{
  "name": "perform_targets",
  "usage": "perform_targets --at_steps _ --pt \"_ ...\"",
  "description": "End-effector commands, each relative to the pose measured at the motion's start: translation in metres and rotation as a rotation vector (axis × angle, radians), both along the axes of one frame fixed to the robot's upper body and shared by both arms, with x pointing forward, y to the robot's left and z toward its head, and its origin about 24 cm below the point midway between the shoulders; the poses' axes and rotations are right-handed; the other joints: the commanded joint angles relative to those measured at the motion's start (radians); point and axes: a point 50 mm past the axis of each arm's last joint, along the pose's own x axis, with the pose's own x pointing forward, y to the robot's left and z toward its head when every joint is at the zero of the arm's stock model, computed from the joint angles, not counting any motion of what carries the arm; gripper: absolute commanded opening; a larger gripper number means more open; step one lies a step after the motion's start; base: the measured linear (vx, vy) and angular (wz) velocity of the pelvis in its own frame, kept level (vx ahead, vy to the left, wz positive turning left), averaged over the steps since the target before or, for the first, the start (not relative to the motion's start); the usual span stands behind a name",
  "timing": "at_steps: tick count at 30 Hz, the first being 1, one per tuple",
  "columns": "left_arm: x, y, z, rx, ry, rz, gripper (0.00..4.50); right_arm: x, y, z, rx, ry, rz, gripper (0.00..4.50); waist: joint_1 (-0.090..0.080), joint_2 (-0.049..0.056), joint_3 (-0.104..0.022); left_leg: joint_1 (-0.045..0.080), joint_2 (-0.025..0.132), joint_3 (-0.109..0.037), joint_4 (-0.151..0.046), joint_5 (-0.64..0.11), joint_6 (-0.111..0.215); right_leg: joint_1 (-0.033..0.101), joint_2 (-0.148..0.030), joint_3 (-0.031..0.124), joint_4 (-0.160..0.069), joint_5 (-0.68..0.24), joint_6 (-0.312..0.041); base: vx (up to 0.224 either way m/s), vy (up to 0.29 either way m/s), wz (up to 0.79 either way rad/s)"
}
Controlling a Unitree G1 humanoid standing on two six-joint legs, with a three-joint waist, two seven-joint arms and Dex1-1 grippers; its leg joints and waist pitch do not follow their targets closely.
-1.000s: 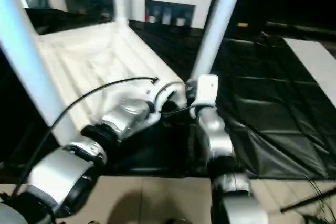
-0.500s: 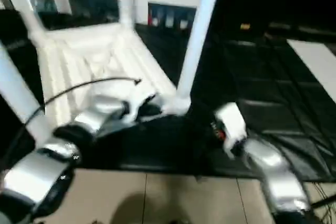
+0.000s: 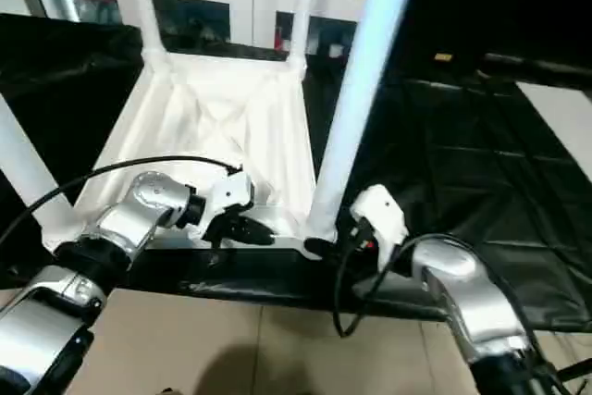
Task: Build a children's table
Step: Rotate leg to tighten
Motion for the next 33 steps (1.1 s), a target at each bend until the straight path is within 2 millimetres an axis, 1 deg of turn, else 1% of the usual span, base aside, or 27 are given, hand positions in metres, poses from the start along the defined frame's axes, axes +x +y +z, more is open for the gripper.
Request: perform_targets --at_steps 1,2,3,4,5,6,7,8,10,11,13,14,16,19,24,25,26,27,28,29,30,31,32,33 --pt "-0.007 -0.002 -0.010 0.047 0.032 -0.018 0.00 0.005 0.000 -0.001 -0.009 0.016 0.004 3.44 -0.004 -0.007 -0.053 0.008 0.023 -0.002 -0.083 -0.360 0.023 0.031 -0.044 0.028 -0.081 -0.501 -0.132 0.000 0.000 0.00" --pt "-0.007 -0.002 -0.010 0.046 0.033 -0.015 0.00 0.007 0.000 -0.001 -0.004 0.021 -0.001 3.44 -0.004 -0.006 -0.054 0.005 0.024 -0.002 -0.085 -0.348 0.020 0.035 -0.045 0.028 -0.077 -0.479 -0.138 0.000 0.000 0.00" --pt "-0.008 -0.001 -0.010 0.046 0.033 -0.012 0.00 0.008 0.000 -0.001 -0.002 0.024 -0.002 3.29 -0.002 -0.005 -0.055 0.008 0.024 -0.001 -0.084 -0.345 0.020 0.032 -0.044 0.029 -0.076 -0.467 -0.141 0.000 0.000 0.00" --pt "-0.008 -0.001 -0.010 0.047 0.033 -0.009 0.00 0.009 -0.001 -0.002 -0.005 0.026 -0.003 3.29 -0.001 -0.006 -0.055 0.008 0.025 0.001 -0.083 -0.332 0.021 0.033 -0.043 0.031 -0.072 -0.429 -0.153 0.000 0.000 0.00" --pt "-0.008 -0.001 -0.010 0.047 0.033 -0.008 0.00 0.009 -0.001 -0.002 -0.009 0.027 -0.002 3.29 0.000 -0.005 -0.055 0.006 0.024 0.003 -0.084 -0.320 0.023 0.035 -0.041 0.032 -0.069 -0.401 -0.162 0.000 0.000 0.00" --pt "-0.008 0.000 -0.010 0.049 0.032 -0.004 0.00 0.010 -0.001 -0.004 -0.026 0.028 0.004 3.18 0.000 -0.004 -0.057 0.006 0.024 0.003 -0.083 -0.311 0.023 0.038 -0.041 0.032 -0.066 -0.383 -0.168 0.000 0.000 0.00" --pt "-0.008 0.000 -0.009 0.049 0.031 -0.003 0.00 0.010 -0.001 -0.005 -0.029 0.029 0.005 3.00 0.000 -0.005 -0.057 0.005 0.023 0.004 -0.082 -0.306 0.024 0.039 -0.041 0.032 -0.065 -0.374 -0.171 0.000 0.000 0.00" --pt "-0.008 0.000 -0.009 0.050 0.031 -0.002 0.00 0.010 -0.001 -0.005 -0.031 0.030 0.006 2.94 0.001 -0.005 -0.057 0.006 0.023 0.005 -0.081 -0.304 0.025 0.038 -0.041 0.032 -0.064 -0.367 -0.174 0.000 0.000 0.00" --pt "-0.008 0.000 -0.009 0.051 0.031 0.001 0.00 0.010 -0.001 -0.006 -0.030 0.033 0.007 2.84 0.000 -0.005 -0.057 0.004 0.023 0.005 -0.082 -0.299 0.026 0.041 -0.041 0.032 -0.063 -0.366 -0.174 0.000 0.000 0.00" --pt "-0.008 0.000 -0.009 0.052 0.030 0.003 0.00 0.010 -0.001 -0.007 -0.029 0.036 0.011 2.62 0.001 -0.004 -0.056 0.005 0.022 0.005 -0.082 -0.303 0.026 0.041 -0.041 0.033 -0.064 -0.376 -0.170 0.000 0.000 0.00" --pt "-0.008 0.000 -0.008 0.054 0.030 0.004 0.00 0.010 -0.001 -0.008 -0.031 0.039 0.016 2.55 0.000 -0.002 -0.055 0.006 0.022 0.005 -0.082 -0.318 0.023 0.039 -0.041 0.032 -0.068 -0.400 -0.165 0.000 0.000 0.00" --pt "-0.008 0.000 -0.008 0.057 0.030 0.002 0.00 0.010 -0.001 -0.009 -0.034 0.039 0.016 2.52 0.000 -0.003 -0.055 0.007 0.022 0.004 -0.082 -0.320 0.022 0.039 -0.041 0.032 -0.068 -0.404 -0.163 0.000 0.000 0.00" --pt "-0.008 0.000 -0.008 0.060 0.030 0.002 0.00 0.011 -0.002 -0.009 -0.031 0.040 0.015 2.48 -0.001 0.003 -0.055 0.007 0.022 0.003 -0.083 -0.333 0.017 0.039 -0.041 0.031 -0.070 -0.415 -0.159 0.000 0.000 0.00" --pt "-0.008 -0.001 -0.008 0.062 0.031 0.002 0.00 0.011 -0.002 -0.010 -0.030 0.042 0.014 2.46 -0.002 0.000 -0.056 0.006 0.021 0.003 -0.083 -0.333 0.016 0.040 -0.040 0.031 -0.070 -0.414 -0.159 0.000 0.000 0.00" --pt "-0.009 0.000 -0.008 0.064 0.031 0.006 0.00 0.011 0.000 -0.014 -0.030 0.050 0.008 2.45 -0.003 0.001 -0.056 0.006 0.022 0.003 -0.083 -0.331 0.017 0.040 -0.039 0.031 -0.068 -0.393 -0.169 0.000 0.000 0.00" --pt "-0.007 0.000 -0.008 0.062 0.021 0.031 0.00 0.013 -0.001 -0.019 -0.020 0.049 -0.054 2.45 -0.004 0.001 -0.057 0.005 0.021 0.003 -0.083 -0.335 0.015 0.040 -0.040 0.031 -0.068 -0.398 -0.168 0.000 0.000 0.00" --pt "-0.004 -0.001 -0.007 0.052 0.012 0.065 0.00 0.018 -0.002 -0.021 0.015 0.048 -0.151 2.45 -0.007 0.002 -0.055 0.006 0.021 0.002 -0.084 -0.344 0.011 0.038 -0.040 0.031 -0.070 -0.412 -0.168 0.000 0.000 0.00" --pt "-0.002 -0.002 -0.007 0.045 0.007 0.088 0.00 0.021 -0.002 -0.022 0.037 0.051 -0.200 2.45 -0.011 0.000 -0.053 0.006 0.020 0.000 -0.085 -0.367 0.002 0.035 -0.040 0.029 -0.074 -0.448 -0.162 0.000 0.000 0.00" --pt "0.000 -0.004 -0.006 0.036 0.001 0.116 0.00 0.023 -0.002 -0.023 0.054 0.052 -0.242 2.45 -0.013 0.000 -0.054 0.005 0.018 -0.002 -0.085 -0.375 -0.003 0.037 -0.040 0.027 -0.074 -0.469 -0.154 0.000 0.000 0.00" --pt "0.004 -0.007 -0.005 0.024 -0.010 0.171 0.00 0.026 -0.002 -0.025 0.067 0.050 -0.318 2.44 -0.017 -0.001 -0.053 0.007 0.017 -0.004 -0.085 -0.390 -0.010 0.035 -0.040 0.025 -0.080 -0.509 -0.138 0.000 0.000 0.00" --pt "0.004 -0.007 -0.005 0.024 -0.010 0.171 0.00 0.026 -0.002 -0.025 0.067 0.050 -0.318 2.44 -0.019 -0.001 -0.052 0.009 0.017 -0.004 -0.085 -0.399 -0.011 0.032 -0.039 0.025 -0.083 -0.525 -0.131 0.000 0.000 0.00" --pt "0.006 -0.009 -0.005 0.021 -0.014 0.195 0.00 0.028 -0.002 -0.026 0.068 0.048 -0.352 2.43 -0.025 0.000 -0.051 0.011 0.015 -0.005 -0.082 -0.417 -0.011 0.029 -0.040 0.022 -0.088 -0.562 -0.121 0.000 0.000 0.00" --pt "0.011 -0.012 -0.004 0.018 -0.037 0.243 0.00 0.031 0.000 -0.028 0.072 0.044 -0.412 2.43 -0.027 -0.001 -0.051 0.009 0.014 -0.007 -0.083 -0.418 -0.011 0.031 -0.040 0.020 -0.090 -0.578 -0.112 0.000 0.000 0.00" --pt "0.011 -0.012 -0.004 0.018 -0.037 0.243 0.00 0.031 0.000 -0.028 0.072 0.044 -0.412 2.43 -0.030 0.001 -0.052 0.008 0.012 -0.009 -0.082 -0.422 -0.014 0.029 -0.040 0.019 -0.095 -0.597 -0.099 0.000 0.000 0.00"
